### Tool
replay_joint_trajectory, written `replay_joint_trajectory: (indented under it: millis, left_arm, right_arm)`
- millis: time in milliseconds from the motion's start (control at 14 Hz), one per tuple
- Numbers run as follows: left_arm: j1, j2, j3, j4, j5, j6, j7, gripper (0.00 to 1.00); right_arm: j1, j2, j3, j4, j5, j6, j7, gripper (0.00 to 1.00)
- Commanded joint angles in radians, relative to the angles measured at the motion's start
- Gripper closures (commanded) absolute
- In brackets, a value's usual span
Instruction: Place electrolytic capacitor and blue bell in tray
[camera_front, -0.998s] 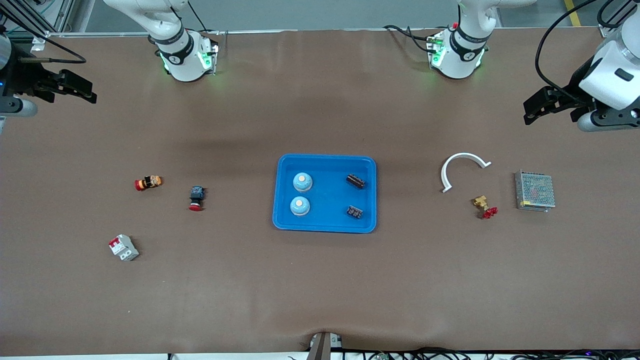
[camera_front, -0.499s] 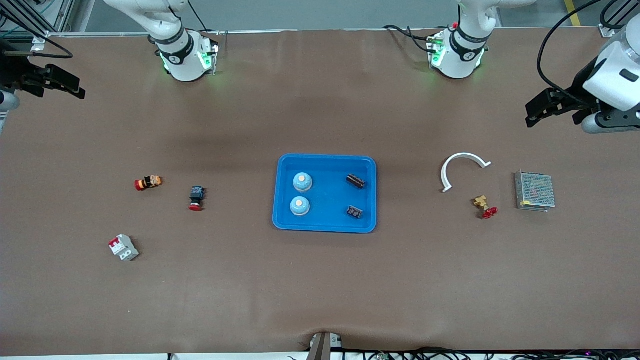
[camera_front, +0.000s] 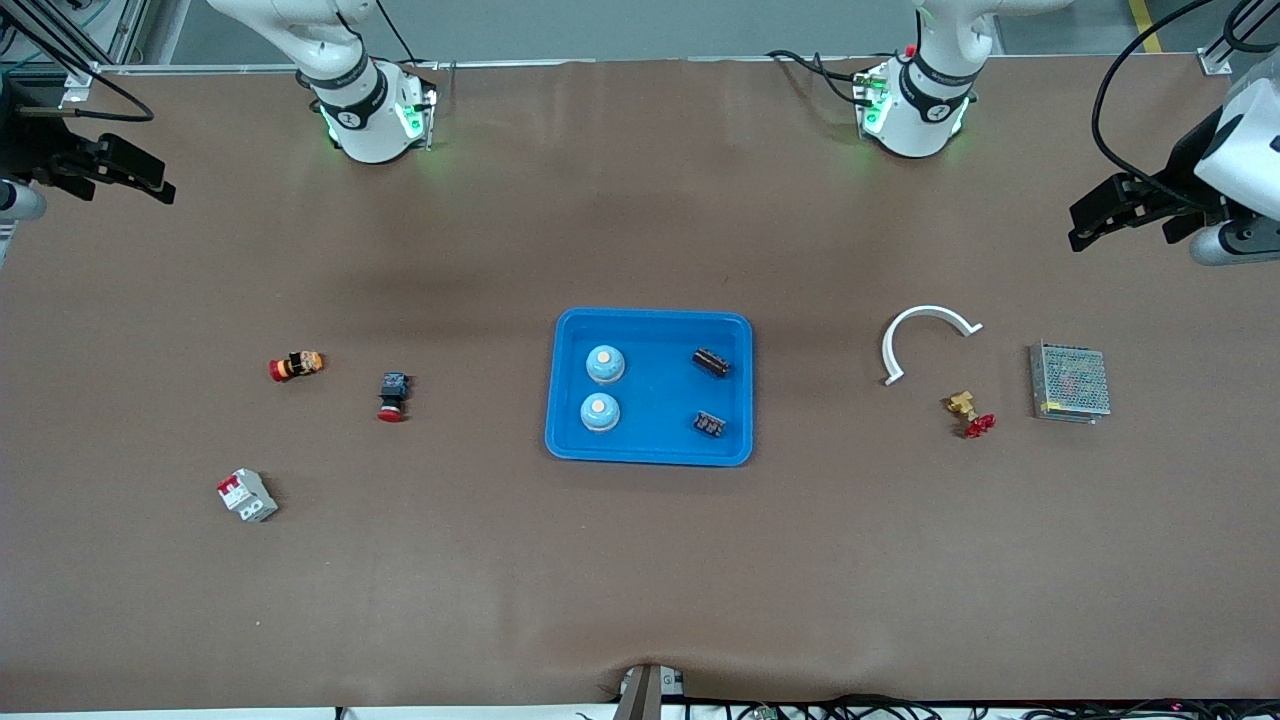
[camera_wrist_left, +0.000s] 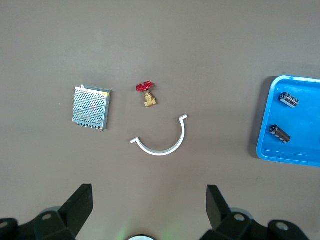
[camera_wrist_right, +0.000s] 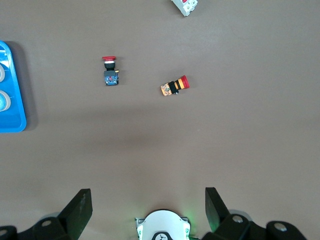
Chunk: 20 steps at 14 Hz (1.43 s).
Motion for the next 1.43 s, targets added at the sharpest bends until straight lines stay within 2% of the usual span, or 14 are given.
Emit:
replay_joint_trajectory:
  millis: [0,641,1354]
  left_arm:
    - [0.007,0.009,-0.002,0.02,-0.016,-0.018,0.015,0.0]
    - [0.014,-0.073,0.0,-0.042,-0.006,-0.018,-0.003,0.0]
    - [0.014,-0.063,0.005,-0.016,-0.004,-0.008,0.015,0.0]
  right_arm:
    - [-0.016,-0.025,0.004,-0.023,0.01,0.014,-0.029,0.0]
    - [-0.016,-0.017,0.004,-0.008,0.01,0.002,-0.014,0.0]
    - [-0.014,-0.021,0.0,0.006,0.01,-0.007,-0.014,0.0]
